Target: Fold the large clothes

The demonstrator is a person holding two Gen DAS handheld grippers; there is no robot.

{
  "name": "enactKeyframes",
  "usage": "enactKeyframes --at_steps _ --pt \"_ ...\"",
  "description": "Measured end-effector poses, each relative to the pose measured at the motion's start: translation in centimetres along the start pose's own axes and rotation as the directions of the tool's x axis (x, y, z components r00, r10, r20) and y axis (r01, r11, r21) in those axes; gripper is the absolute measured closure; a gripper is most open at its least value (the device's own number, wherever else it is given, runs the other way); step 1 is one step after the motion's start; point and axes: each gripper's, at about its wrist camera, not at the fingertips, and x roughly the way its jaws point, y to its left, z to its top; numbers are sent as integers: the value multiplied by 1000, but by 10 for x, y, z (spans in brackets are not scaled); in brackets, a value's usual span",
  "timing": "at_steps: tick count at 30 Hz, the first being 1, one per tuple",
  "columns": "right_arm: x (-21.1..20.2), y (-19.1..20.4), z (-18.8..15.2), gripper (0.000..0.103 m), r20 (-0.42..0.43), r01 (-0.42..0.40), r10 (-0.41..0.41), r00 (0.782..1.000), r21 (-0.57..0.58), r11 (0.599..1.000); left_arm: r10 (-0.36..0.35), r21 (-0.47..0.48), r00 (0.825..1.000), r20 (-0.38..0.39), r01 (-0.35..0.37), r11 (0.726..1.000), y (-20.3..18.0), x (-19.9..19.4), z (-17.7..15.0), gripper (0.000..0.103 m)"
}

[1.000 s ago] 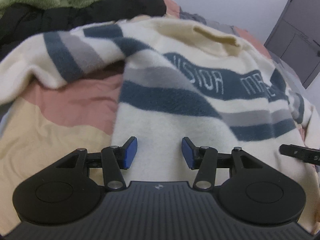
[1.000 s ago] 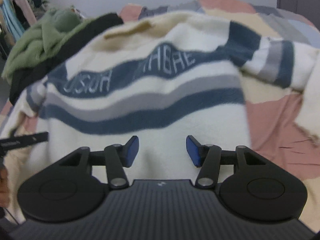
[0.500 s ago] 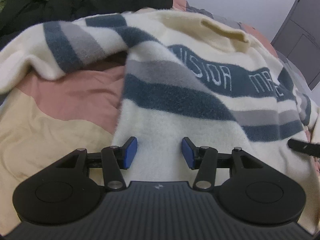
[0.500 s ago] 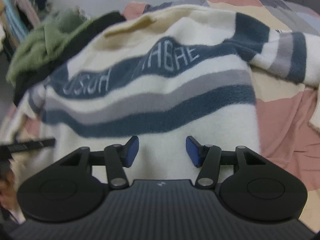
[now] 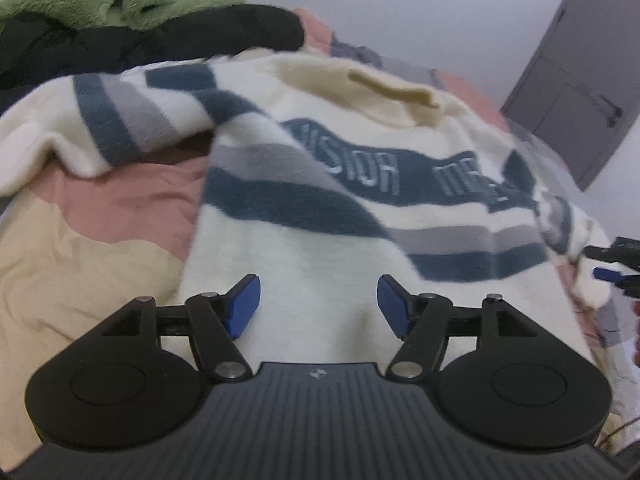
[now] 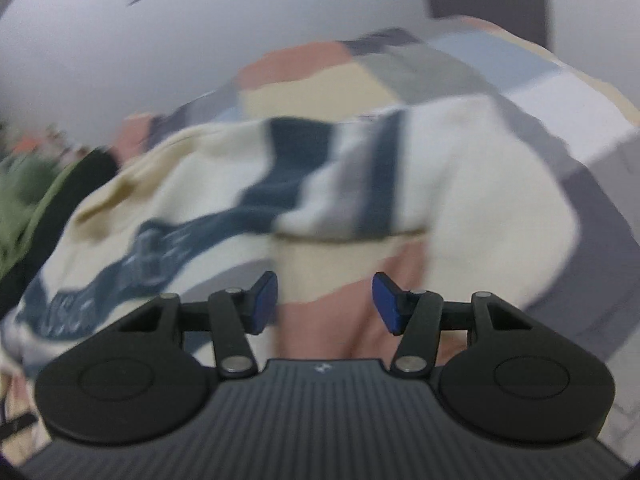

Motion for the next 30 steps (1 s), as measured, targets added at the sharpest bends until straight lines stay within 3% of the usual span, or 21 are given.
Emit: enactKeyframes --at_steps 3,5,9,13,17,21,25,27,30 --pt "3 -30 8 39 23 67 -69 997 82 994 -30 21 1000 4 30 999 -8 -7 -5 32" --pt "-1 -50 12 19 89 112 -125 988 137 984 -35 40 999 -2 35 999 -13 -8 -9 32" --pt "-5 -80 14 18 140 197 -231 963 220 955 -56 49 998 -27 57 997 -18 -4 -13 32" --pt "-3 -92 12 19 117 147 -186 976 279 949 -70 66 997 -35 72 995 -26 0 -15 32" --pt "3 -67 10 19 106 81 -98 990 151 985 -72 73 996 -48 75 995 -27 2 -18 32" --pt "28 -39 2 19 18 111 -110 994 -40 993 -70 68 996 -53 74 995 -27 3 -19 32" --pt "60 -25 -12 27 -68 190 -209 976 -215 958 -67 57 996 -52 70 996 -25 6 -18 32" --pt "69 -19 -19 26 -53 233 -261 964 -307 923 -66 49 996 -54 69 996 -24 7 -18 32" --pt "68 -13 -21 45 -26 274 -301 953 -341 899 -64 31 996 -58 66 997 -21 9 -18 32"
